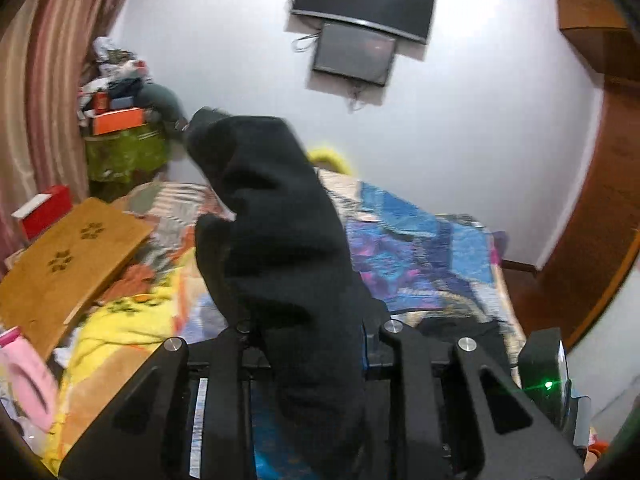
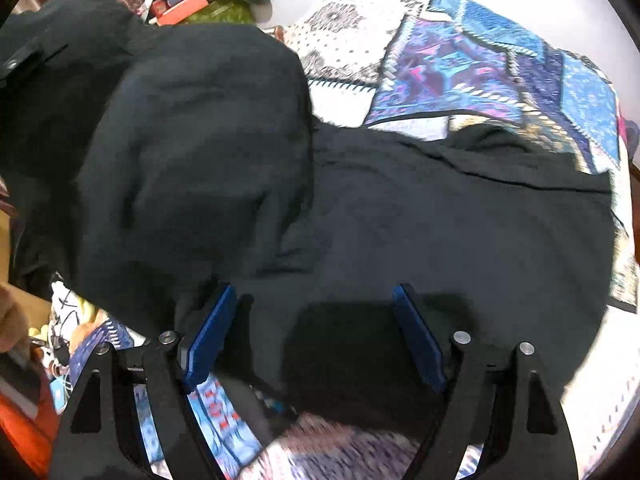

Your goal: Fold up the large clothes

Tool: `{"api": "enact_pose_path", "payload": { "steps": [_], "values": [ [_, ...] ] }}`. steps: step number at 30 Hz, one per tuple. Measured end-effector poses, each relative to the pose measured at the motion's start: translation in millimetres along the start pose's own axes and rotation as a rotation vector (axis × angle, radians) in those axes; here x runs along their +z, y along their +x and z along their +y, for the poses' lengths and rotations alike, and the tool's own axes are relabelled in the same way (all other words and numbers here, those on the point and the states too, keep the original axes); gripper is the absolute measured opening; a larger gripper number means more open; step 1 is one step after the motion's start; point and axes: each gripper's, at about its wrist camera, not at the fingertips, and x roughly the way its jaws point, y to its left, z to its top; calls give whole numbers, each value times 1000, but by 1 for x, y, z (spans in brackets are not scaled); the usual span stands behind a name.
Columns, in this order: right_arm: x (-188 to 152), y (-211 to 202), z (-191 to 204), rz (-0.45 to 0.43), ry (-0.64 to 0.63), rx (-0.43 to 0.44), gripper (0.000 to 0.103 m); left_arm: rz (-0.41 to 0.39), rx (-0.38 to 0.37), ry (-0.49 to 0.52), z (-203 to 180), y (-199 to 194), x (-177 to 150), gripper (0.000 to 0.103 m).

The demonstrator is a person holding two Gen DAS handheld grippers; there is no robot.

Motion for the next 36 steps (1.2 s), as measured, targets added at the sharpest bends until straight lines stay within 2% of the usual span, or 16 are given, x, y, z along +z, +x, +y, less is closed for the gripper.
{"api": "enact_pose_path", "payload": {
  "steps": [4, 8, 10, 13, 15, 18, 20, 23, 27, 30, 36],
  "values": [
    [-9, -45, -41, -91, 100, -45, 78, 10, -83, 67, -50, 9, -3, 26],
    [-26, -84, -90, -167, 192, -141, 78, 70, -163, 139, -103, 25, -18, 26],
    [-33, -96, -105, -182, 208, -188, 78, 139, -219, 174, -131, 38, -33, 26],
    [-41, -109, -122, -201, 237, -229, 78, 235, -254, 246, -163, 56, -61, 26],
    [-50, -115, -133, -210, 264, -230, 78, 303, -274, 273, -172, 68, -80, 27],
    [-62, -118, -142, -207, 294, -231, 78, 432, -307, 242, -170, 90, -102, 34],
    [-68, -118, -144, -197, 308, -238, 78, 480, -307, 248, -166, 99, -110, 35],
    [-76, -127, -139, -192, 323, -227, 78, 469, -293, 326, -170, 91, -113, 42],
    [-82, -141, -133, -205, 315, -224, 78, 480, -302, 410, -182, 71, -116, 65],
    [-79, -148, -126, -227, 299, -220, 78, 469, -301, 450, -182, 53, -114, 65],
    [-68, -164, -101, -271, 249, -203, 78, 440, -357, 332, -151, 19, -81, 65]
  ]
}}
